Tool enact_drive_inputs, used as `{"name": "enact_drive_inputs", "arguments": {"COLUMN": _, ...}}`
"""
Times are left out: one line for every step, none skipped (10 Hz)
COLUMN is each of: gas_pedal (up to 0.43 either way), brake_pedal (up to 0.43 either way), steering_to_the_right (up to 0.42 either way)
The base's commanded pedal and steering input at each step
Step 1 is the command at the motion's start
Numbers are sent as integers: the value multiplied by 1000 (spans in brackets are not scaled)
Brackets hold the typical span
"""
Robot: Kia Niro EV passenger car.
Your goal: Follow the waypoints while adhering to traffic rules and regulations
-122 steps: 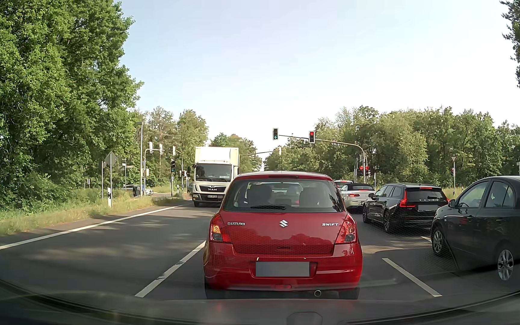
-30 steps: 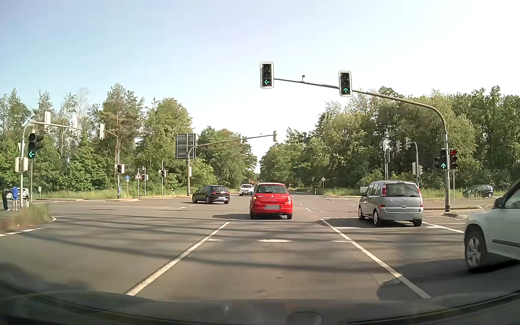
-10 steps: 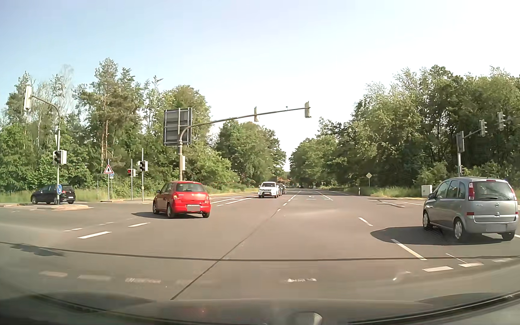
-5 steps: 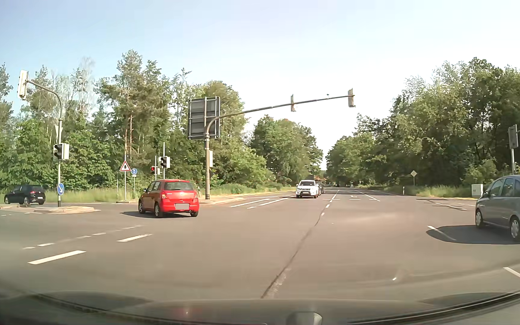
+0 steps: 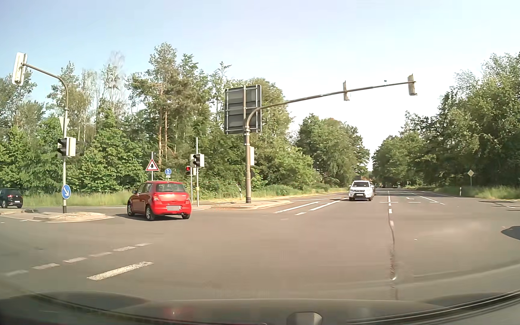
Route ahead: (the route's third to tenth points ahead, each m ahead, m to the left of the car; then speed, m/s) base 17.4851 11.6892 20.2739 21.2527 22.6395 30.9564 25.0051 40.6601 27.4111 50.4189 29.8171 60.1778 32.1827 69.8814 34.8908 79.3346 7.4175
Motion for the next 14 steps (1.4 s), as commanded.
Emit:
{"name": "enact_drive_inputs", "arguments": {"gas_pedal": 39, "brake_pedal": 30, "steering_to_the_right": -174}}
{"name": "enact_drive_inputs", "arguments": {"gas_pedal": 39, "brake_pedal": 30, "steering_to_the_right": -175}}
{"name": "enact_drive_inputs", "arguments": {"gas_pedal": 39, "brake_pedal": 30, "steering_to_the_right": -177}}
{"name": "enact_drive_inputs", "arguments": {"gas_pedal": 39, "brake_pedal": 30, "steering_to_the_right": -178}}
{"name": "enact_drive_inputs", "arguments": {"gas_pedal": 39, "brake_pedal": 30, "steering_to_the_right": -178}}
{"name": "enact_drive_inputs", "arguments": {"gas_pedal": 39, "brake_pedal": 30, "steering_to_the_right": -176}}
{"name": "enact_drive_inputs", "arguments": {"gas_pedal": 39, "brake_pedal": 30, "steering_to_the_right": -171}}
{"name": "enact_drive_inputs", "arguments": {"gas_pedal": 39, "brake_pedal": 30, "steering_to_the_right": -162}}
{"name": "enact_drive_inputs", "arguments": {"gas_pedal": 39, "brake_pedal": 30, "steering_to_the_right": -152}}
{"name": "enact_drive_inputs", "arguments": {"gas_pedal": 39, "brake_pedal": 30, "steering_to_the_right": -146}}
{"name": "enact_drive_inputs", "arguments": {"gas_pedal": 39, "brake_pedal": 30, "steering_to_the_right": -148}}
{"name": "enact_drive_inputs", "arguments": {"gas_pedal": 39, "brake_pedal": 30, "steering_to_the_right": -155}}
{"name": "enact_drive_inputs", "arguments": {"gas_pedal": 47, "brake_pedal": 30, "steering_to_the_right": -165}}
{"name": "enact_drive_inputs", "arguments": {"gas_pedal": 47, "brake_pedal": 30, "steering_to_the_right": -174}}
